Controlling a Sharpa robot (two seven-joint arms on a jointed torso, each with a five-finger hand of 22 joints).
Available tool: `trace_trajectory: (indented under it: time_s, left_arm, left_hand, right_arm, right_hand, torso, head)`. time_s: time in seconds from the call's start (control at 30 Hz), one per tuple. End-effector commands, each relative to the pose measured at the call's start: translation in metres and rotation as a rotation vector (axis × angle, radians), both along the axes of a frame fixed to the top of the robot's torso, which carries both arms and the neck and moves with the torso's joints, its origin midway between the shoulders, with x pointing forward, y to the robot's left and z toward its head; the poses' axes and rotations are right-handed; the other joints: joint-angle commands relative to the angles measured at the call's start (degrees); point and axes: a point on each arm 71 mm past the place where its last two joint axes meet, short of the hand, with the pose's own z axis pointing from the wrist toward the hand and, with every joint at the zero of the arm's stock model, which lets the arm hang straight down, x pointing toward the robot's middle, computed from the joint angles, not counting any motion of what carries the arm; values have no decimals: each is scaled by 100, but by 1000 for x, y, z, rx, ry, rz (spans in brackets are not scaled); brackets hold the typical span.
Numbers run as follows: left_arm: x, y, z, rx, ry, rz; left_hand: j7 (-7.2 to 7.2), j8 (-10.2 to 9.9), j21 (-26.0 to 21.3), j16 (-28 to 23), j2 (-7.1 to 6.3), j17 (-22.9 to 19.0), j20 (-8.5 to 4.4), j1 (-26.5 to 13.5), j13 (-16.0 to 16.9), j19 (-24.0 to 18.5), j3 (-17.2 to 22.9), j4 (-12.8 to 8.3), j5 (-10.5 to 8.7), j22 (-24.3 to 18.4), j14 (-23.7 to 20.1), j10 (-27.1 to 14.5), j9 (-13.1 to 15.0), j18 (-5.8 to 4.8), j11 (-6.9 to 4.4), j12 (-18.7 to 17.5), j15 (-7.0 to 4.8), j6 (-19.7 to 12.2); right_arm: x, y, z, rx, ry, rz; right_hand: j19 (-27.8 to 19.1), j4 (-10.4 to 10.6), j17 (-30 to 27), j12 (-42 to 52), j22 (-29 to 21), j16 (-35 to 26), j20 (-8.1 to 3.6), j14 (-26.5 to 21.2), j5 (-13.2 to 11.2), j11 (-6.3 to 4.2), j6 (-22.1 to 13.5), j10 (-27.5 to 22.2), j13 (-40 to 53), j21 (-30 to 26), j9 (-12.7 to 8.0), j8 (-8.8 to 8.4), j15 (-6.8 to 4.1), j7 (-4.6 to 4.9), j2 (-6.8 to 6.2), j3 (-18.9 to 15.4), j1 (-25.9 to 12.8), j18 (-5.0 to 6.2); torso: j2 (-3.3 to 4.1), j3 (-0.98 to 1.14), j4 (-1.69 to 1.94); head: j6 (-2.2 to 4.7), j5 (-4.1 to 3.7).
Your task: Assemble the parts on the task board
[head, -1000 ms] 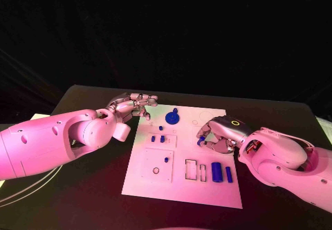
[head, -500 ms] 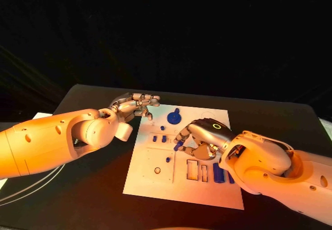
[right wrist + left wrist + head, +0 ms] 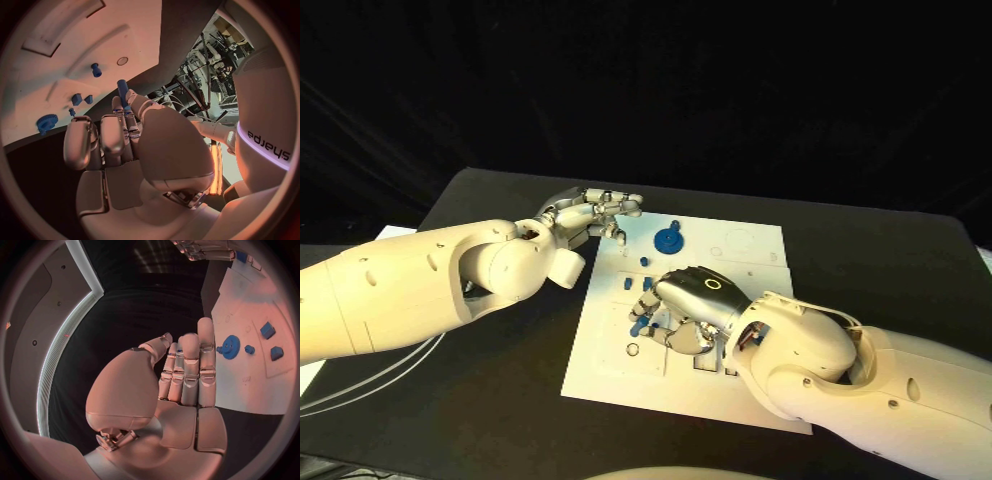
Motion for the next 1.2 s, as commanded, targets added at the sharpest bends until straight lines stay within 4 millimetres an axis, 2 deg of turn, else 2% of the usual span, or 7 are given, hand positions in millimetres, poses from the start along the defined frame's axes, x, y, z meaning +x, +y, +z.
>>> trace_trajectory:
  time_s: [0.03,0.33,0.53,0.9,1.2]
  left_arm:
    - [-1,-3,1,-9,-8,-20]
    - [-1,-3,1,-9,-9,-20]
    - [-1,-3,1,-9,-9,-20]
    - [-1,-4,1,-10,-9,-22]
    - [-1,-4,1,-10,-8,-23]
  left_hand:
    - [-4,33,-38,4,26,-6,34,-17,8,-14,-18,2,-15,-6,-24,-35,-3,102,14,40,-1,-27]
    - [-4,33,-38,4,26,-6,34,-17,8,-14,-18,2,-15,-6,-24,-35,-3,102,14,40,-1,-27]
    - [-4,33,-38,4,26,-6,34,-17,8,-14,-18,2,-15,-6,-24,-35,-3,102,14,40,-1,-27]
    - [-4,33,-38,4,26,-6,34,-17,8,-14,-18,2,-15,-6,-24,-35,-3,102,14,40,-1,-27]
    - [-4,33,-38,4,26,-6,34,-17,8,-14,-18,2,-15,-6,-24,-35,-3,102,14,40,-1,-27]
  right_arm:
    - [-3,4,-8,-33,4,34]
    - [-3,6,-20,-72,28,35]
    - [-3,7,-22,-82,33,37]
    - [0,9,-25,-98,31,24]
    - [-1,14,-30,-116,47,30]
  right_hand:
    - [24,-30,-5,-8,-10,33,-15,150,27,4,2,35,10,7,6,1,-28,40,36,8,76,10]
    - [19,-32,-9,-15,-17,31,-13,149,25,9,-2,33,10,4,7,-4,-25,46,30,6,69,12]
    - [19,-32,-9,-15,-17,31,-13,149,25,9,-2,33,10,4,7,-4,-25,46,30,6,69,12]
    - [20,-32,-11,-18,-15,31,-12,148,25,11,-2,34,10,5,9,-5,-23,47,31,6,64,11]
    - [19,-31,-11,-21,-16,32,-10,147,25,12,-2,38,11,5,11,-6,-21,49,31,5,57,11]
  torso:
    - [4,14,-2]
    - [2,13,-3]
    - [0,16,-18]
    - [3,12,0]
    - [-1,9,-1]
  head:
    - [-21,31]
    - [-32,41]
    - [-27,42]
    - [-29,18]
    - [-50,30]
